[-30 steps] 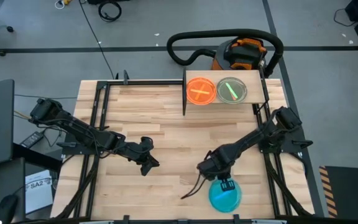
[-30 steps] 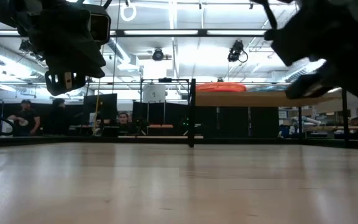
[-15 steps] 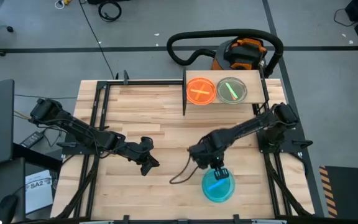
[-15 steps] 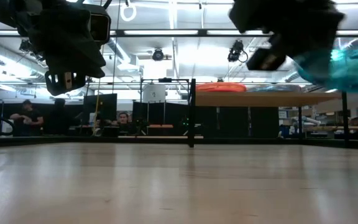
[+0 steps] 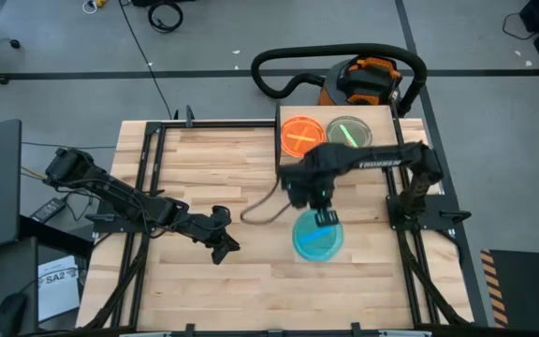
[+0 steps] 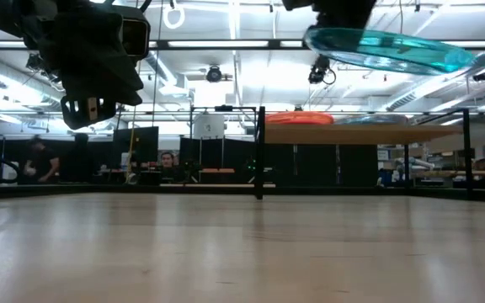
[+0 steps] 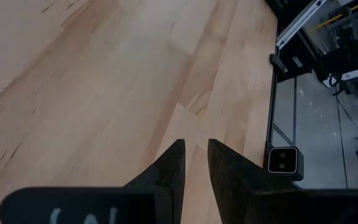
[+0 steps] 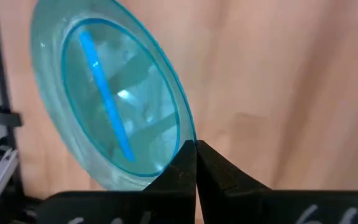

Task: Place and stack plates onto a shelf
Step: Stack the blue plate on top of the green plate on the shelf

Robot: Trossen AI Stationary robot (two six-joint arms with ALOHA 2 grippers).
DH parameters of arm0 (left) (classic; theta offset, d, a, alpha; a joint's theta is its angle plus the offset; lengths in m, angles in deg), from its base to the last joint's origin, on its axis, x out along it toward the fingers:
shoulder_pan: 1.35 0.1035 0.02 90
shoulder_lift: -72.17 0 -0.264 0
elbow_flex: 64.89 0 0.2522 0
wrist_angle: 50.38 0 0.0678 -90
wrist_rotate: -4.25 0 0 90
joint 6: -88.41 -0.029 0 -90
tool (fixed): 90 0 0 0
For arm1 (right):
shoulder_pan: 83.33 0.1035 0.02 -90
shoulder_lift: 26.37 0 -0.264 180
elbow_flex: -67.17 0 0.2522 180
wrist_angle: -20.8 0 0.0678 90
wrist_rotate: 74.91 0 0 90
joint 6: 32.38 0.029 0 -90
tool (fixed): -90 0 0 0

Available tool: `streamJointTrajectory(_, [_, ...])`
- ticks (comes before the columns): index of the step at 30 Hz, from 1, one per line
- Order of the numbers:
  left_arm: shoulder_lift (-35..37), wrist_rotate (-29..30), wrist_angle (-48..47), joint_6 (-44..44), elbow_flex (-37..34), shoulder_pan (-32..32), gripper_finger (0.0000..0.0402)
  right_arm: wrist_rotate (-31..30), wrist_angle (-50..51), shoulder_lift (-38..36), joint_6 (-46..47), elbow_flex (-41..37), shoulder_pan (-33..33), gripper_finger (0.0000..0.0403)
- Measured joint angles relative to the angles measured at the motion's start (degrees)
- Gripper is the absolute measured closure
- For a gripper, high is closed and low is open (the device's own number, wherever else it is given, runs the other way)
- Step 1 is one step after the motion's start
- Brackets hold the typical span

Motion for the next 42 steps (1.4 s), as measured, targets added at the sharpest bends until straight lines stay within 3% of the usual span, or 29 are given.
streamJointTrajectory(10, [0.00, 0.00, -0.09, 0.00, 0.00, 0.00, 0.0326, -4.10, 0.47, -2.48, -2.03, 8.68, -11.87, 0.0398])
streamJointTrajectory(27, [0.00, 0.00, -0.14, 0.00, 0.00, 0.00, 0.0326, -5.05, 0.53, -9.90, -2.29, 9.10, -35.50, 0.0398])
streamJointTrajectory(42, [0.00, 0.01, -0.14, 0.04, 0.00, 0.00, 0.0326, -6.58, 0.51, -12.71, -0.96, 9.06, -49.91, 0.0399])
